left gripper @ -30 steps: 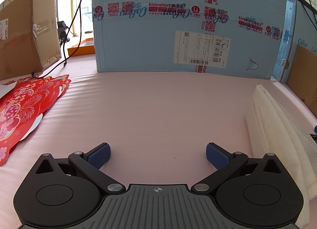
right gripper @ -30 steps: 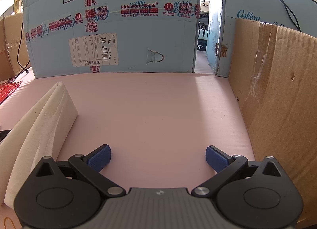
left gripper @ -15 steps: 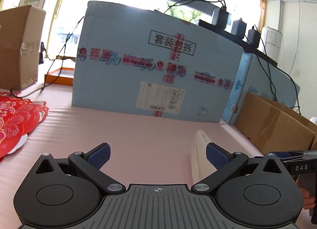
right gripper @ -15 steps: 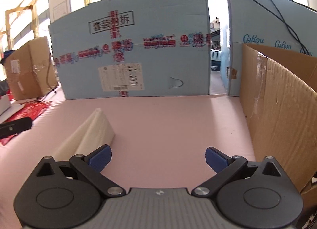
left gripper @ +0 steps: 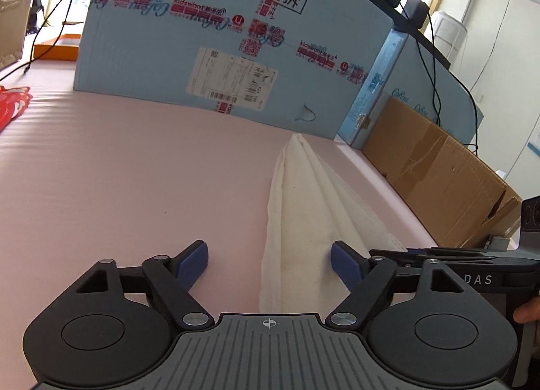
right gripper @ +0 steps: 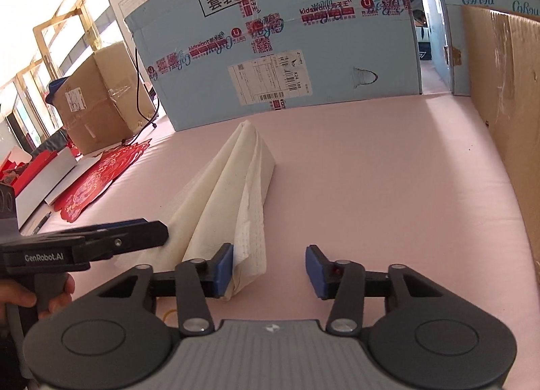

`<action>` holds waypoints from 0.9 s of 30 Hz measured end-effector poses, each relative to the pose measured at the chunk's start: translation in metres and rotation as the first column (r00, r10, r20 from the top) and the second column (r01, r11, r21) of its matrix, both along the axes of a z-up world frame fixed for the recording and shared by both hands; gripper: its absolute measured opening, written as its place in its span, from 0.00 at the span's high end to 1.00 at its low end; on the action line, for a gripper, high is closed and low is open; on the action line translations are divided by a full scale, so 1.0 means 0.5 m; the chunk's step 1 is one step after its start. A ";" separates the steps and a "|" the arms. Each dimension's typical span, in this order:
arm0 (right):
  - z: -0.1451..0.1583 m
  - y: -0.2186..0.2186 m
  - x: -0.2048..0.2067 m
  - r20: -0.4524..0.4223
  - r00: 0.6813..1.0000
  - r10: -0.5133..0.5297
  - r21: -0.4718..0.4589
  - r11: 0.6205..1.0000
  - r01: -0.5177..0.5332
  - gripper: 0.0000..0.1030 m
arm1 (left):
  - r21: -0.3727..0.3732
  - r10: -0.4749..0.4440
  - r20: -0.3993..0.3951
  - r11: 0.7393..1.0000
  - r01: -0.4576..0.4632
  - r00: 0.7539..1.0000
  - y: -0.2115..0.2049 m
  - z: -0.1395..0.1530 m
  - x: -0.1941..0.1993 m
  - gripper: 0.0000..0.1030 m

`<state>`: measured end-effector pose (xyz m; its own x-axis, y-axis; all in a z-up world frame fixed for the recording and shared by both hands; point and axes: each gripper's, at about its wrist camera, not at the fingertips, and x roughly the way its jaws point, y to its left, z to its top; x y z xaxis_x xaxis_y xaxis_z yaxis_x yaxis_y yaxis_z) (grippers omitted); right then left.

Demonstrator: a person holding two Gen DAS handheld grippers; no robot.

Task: Fold shopping bag

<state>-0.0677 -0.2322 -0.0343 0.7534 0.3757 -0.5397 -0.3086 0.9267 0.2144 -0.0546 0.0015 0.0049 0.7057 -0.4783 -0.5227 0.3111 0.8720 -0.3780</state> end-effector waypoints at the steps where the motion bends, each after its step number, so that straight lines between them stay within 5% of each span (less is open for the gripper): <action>1: -0.001 0.001 0.002 -0.005 1.000 0.012 -0.004 1.000 -0.012 0.79 | -0.016 -0.021 -0.007 1.000 0.021 1.000 -0.003 0.000 0.001 0.51; 2: -0.002 0.005 0.001 -0.004 1.000 0.017 -0.014 1.000 -0.017 0.80 | -0.035 -0.044 -0.015 0.998 0.044 0.999 -0.007 -0.002 0.003 0.63; 7: 0.008 0.018 -0.001 0.014 1.000 0.022 -0.060 0.998 -0.021 0.89 | -0.017 -0.072 0.014 0.997 0.073 0.997 -0.014 -0.001 0.005 0.83; 13: 0.043 0.015 0.020 0.121 0.991 -0.057 -0.205 0.975 0.082 0.91 | 0.032 -0.005 0.054 0.999 0.003 0.999 0.021 0.017 -0.004 0.90; 17: 0.058 0.042 0.061 0.262 0.961 -0.090 -0.378 0.907 0.188 0.91 | 0.059 0.019 0.088 0.998 -0.024 0.996 0.049 0.032 -0.024 0.91; 22: 0.071 0.078 0.115 0.323 0.944 -0.070 -0.451 0.866 0.218 0.91 | 0.075 0.049 0.122 0.995 -0.058 0.991 0.090 0.047 -0.054 0.92; 27: 0.071 0.126 0.171 0.406 0.913 -0.029 -0.568 0.774 0.278 0.91 | 0.060 0.074 0.143 0.995 -0.083 0.987 0.116 0.057 -0.070 0.92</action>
<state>0.0176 -0.1691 0.0014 0.9532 -0.0723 -0.2937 -0.0883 0.8623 -0.4986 -0.0896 0.0595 0.0336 0.8085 -0.3864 -0.4438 0.2867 0.9173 -0.2764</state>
